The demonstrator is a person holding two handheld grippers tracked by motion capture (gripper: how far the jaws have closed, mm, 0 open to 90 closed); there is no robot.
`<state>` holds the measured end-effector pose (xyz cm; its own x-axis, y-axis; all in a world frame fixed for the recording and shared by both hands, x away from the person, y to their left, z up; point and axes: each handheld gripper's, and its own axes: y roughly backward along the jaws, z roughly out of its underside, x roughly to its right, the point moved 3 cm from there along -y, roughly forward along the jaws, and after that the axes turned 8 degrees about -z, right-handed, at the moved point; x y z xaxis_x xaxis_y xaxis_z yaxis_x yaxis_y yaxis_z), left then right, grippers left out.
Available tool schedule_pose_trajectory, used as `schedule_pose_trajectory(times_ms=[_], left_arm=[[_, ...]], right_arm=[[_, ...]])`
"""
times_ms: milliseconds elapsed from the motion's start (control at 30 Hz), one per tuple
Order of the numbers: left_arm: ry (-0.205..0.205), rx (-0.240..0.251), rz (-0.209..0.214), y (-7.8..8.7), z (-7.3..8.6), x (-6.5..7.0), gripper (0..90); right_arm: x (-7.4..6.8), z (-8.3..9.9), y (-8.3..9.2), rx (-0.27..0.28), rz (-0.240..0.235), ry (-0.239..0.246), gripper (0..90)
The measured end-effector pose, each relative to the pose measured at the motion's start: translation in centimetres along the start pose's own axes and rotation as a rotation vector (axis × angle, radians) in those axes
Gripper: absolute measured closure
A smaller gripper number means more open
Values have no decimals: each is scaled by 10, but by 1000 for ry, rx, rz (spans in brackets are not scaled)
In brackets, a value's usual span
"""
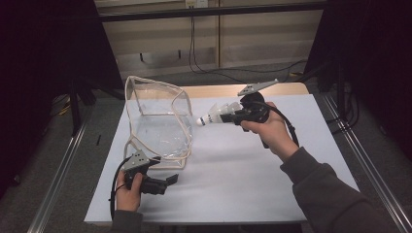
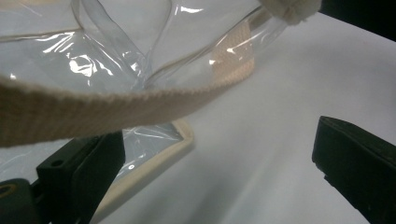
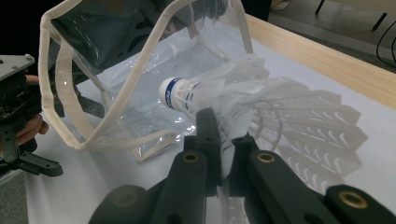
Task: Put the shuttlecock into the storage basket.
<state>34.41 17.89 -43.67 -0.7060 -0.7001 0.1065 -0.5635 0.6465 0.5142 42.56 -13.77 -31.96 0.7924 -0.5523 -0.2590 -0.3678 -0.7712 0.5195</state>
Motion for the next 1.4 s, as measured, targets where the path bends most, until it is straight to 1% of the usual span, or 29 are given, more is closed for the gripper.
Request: schedule_pose_trajectory(times_ms=[267, 433, 567, 633, 700, 800, 867, 967, 1067, 1100, 1233, 1333, 1400], left_arm=[[4, 2, -1, 1, 1, -1, 28], [3, 2, 5, 2, 1, 0, 28], [-1, 1, 7, 1, 1, 0, 28], [-1, 3, 9, 2, 1, 0, 28], [-7, -1, 14, 2, 2, 1, 28], [-3, 1, 14, 3, 3, 1, 28], [-4, 8, 15, 4, 3, 0, 28], [-3, 8, 11, 6, 3, -1, 28], [1, 7, 12, 6, 4, 0, 28], [-1, 5, 15, 6, 4, 0, 28], [1, 6, 15, 6, 4, 0, 28], [3, 9, 15, 6, 4, 0, 28], [-3, 2, 19, 5, 4, 1, 28]], right_arm=[[1, -10, 1, 8, 6, 2, 880], [-4, -17, -2, 8, -2, 9, 880], [-8, -24, -4, 5, 3, 24, 879], [-8, -28, -4, 13, 5, 18, 880], [-9, -31, -6, 17, 7, 13, 880], [-12, -36, -9, 9, 15, 16, 880], [-14, -40, -11, 20, 18, 18, 880], [-17, -46, -15, 26, 19, 16, 880], [-22, -52, -20, 24, 23, 29, 880], [-23, -54, -21, 19, 27, 40, 880], [-28, -60, -27, 19, 20, 45, 879], [-30, -63, -30, 12, 27, 51, 879], [-30, -65, -33, 12, 32, 49, 879]])
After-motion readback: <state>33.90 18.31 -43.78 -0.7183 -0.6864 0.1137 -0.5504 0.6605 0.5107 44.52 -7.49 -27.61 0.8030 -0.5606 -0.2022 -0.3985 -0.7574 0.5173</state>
